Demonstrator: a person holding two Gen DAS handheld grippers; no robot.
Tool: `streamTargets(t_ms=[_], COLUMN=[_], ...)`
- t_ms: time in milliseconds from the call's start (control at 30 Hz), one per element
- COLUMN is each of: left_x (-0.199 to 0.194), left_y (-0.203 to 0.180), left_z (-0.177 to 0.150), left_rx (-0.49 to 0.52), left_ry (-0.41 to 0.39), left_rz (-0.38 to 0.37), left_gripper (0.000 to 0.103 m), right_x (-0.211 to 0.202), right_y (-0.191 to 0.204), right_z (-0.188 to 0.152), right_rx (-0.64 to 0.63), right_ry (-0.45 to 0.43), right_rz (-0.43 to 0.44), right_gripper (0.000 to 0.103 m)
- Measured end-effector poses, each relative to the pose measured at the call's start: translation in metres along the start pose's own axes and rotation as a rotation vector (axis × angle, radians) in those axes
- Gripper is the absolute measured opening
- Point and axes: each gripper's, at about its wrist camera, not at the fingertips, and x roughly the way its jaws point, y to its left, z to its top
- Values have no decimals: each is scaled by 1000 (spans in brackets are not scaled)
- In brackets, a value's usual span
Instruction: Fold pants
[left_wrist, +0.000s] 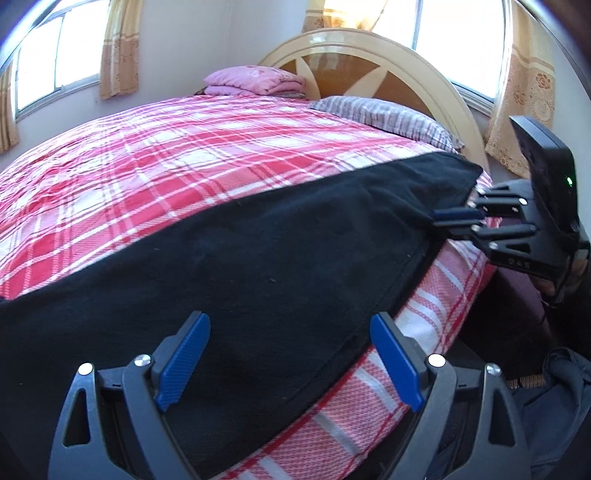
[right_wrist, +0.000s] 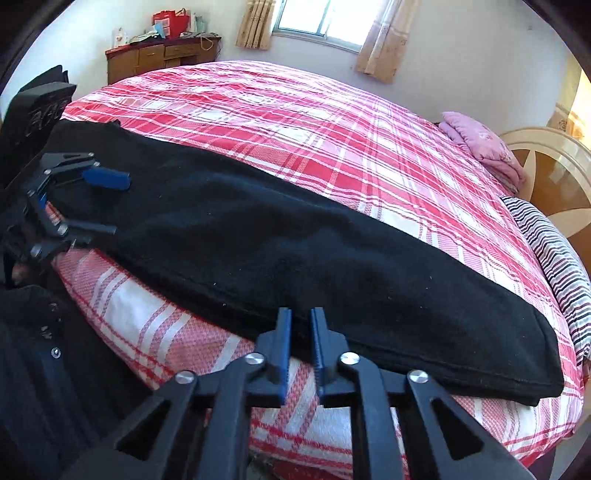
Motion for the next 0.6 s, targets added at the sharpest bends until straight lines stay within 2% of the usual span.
streamTargets(t_ms=[267, 367, 433, 600], left_x=[-4, -2, 7, 7], left_y=[14, 7, 2, -6], left_z=[1, 1, 0, 1], left_rx=[-53, -25, -3, 56], left_ry=[1, 10, 53, 70], left_rz=[-4, -30, -33, 25], left_gripper=[91, 91, 91, 91], right_x=[-1, 2, 5, -11], right_y=[7, 5, 6, -10], right_z=[-6, -8, -10, -4], right_rx=[-58, -40, -63, 9], right_ry=[49, 60, 66, 54], right_rz=[-27, -18, -15, 56], right_gripper=[5, 5, 5, 5])
